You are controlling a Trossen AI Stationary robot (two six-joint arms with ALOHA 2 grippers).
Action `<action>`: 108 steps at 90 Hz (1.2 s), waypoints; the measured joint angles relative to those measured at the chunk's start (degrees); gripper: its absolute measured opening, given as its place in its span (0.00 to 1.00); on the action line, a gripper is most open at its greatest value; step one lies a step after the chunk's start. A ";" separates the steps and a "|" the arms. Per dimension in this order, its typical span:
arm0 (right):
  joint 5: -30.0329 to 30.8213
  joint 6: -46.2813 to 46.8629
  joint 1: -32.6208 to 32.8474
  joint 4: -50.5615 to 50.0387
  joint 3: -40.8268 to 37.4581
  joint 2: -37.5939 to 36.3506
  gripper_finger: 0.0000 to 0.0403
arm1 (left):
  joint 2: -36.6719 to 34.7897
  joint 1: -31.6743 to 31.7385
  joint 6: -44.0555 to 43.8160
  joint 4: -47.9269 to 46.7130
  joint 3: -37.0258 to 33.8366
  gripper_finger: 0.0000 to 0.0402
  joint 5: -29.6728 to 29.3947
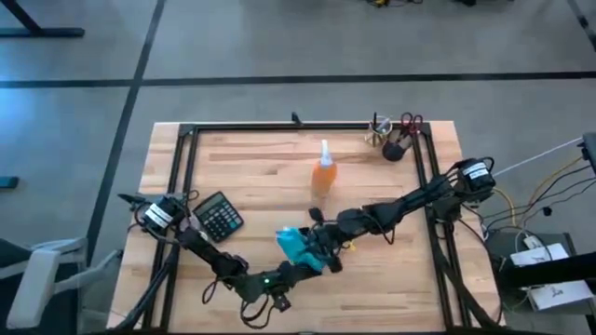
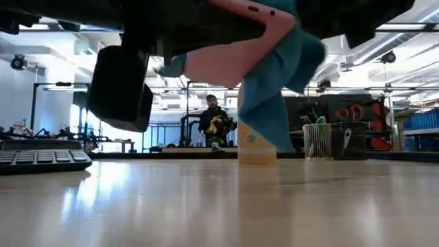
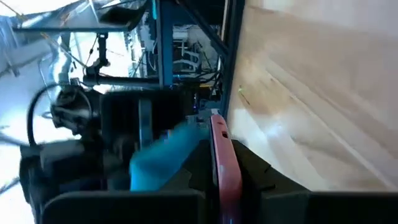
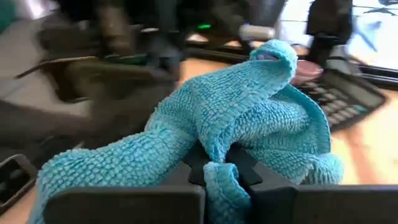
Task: Apply microfiber cloth
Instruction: Wipe the pink cellphone with the blue microfiber cloth
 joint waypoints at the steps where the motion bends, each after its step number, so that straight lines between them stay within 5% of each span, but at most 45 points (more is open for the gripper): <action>1: -0.03 -0.32 0.07 0.00 0.00 0.00 0.00 | 0.00 0.00 0.10 0.01 0.00 0.03 0.09; 37: 8.74 -3.09 -4.70 0.06 1.14 -0.23 0.00 | -0.02 0.51 8.07 -4.93 3.46 0.03 2.47; 59: 24.52 -8.64 -6.08 -10.41 0.96 -6.46 0.00 | -0.35 -0.13 8.72 -6.65 4.41 0.03 3.20; 81: 24.52 -6.48 -4.45 -27.14 0.96 -18.11 0.00 | -0.35 -0.83 9.06 -7.02 4.42 0.03 2.48; 108: 23.67 -6.68 1.58 -21.47 0.96 -17.08 0.00 | -0.26 -0.83 8.20 -7.28 4.42 0.03 2.17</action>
